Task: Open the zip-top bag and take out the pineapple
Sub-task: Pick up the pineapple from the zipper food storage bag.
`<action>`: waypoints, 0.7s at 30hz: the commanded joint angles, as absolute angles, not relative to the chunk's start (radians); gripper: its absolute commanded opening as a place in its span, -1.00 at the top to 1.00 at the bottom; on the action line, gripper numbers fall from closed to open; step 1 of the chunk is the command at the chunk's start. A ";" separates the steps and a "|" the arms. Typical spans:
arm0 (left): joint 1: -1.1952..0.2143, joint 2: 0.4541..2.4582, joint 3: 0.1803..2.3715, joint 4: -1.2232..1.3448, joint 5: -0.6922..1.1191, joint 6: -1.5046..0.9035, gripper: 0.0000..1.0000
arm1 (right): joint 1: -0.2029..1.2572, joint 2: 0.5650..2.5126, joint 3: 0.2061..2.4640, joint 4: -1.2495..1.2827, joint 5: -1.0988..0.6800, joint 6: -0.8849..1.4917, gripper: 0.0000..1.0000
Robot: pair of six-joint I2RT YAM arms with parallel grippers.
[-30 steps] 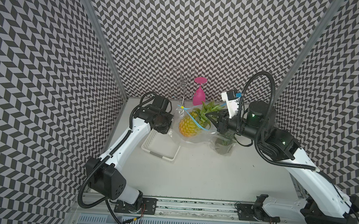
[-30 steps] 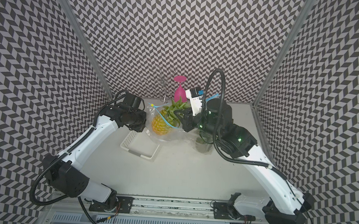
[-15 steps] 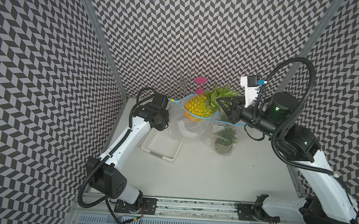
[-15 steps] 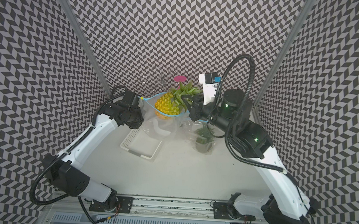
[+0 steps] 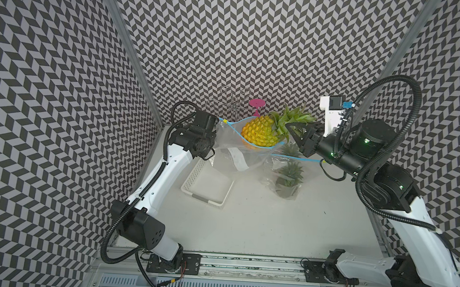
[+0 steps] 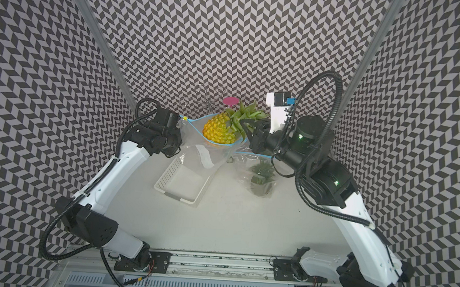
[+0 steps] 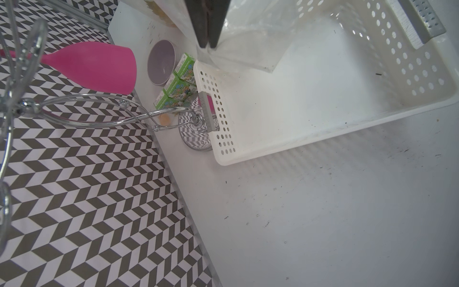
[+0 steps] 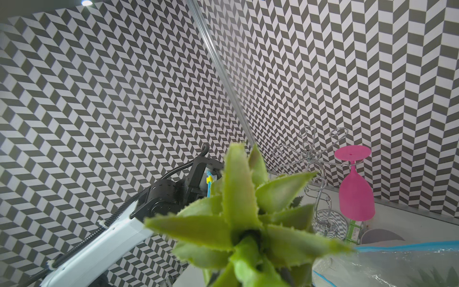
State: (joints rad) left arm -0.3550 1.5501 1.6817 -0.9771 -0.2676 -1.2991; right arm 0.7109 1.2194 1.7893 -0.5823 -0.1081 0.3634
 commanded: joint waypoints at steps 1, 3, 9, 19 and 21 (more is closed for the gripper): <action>-0.366 1.584 1.721 -0.948 -0.331 -1.250 1.00 | 0.710 1.168 1.762 -0.376 -0.176 0.422 1.00; -0.419 1.616 1.772 -0.962 -0.370 -1.229 1.00 | 0.713 1.185 1.735 -0.358 -0.185 0.415 1.00; -0.523 1.679 1.792 -1.044 -0.544 -1.192 1.00 | 0.716 1.232 1.802 -0.360 -0.126 0.369 1.00; -0.474 1.682 1.656 -1.003 -0.696 -1.126 1.00 | 0.706 1.232 1.826 -0.387 -0.149 0.379 1.00; -0.448 1.687 1.653 -1.009 -0.679 -1.135 1.00 | 0.704 1.228 1.829 -0.391 -0.161 0.389 1.00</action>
State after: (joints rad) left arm -0.4904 1.6722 1.6711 -0.9760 -0.5911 -1.1622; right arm 0.7101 1.2732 1.7702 -0.6189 -0.1272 0.3542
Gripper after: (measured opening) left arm 0.048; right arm 0.141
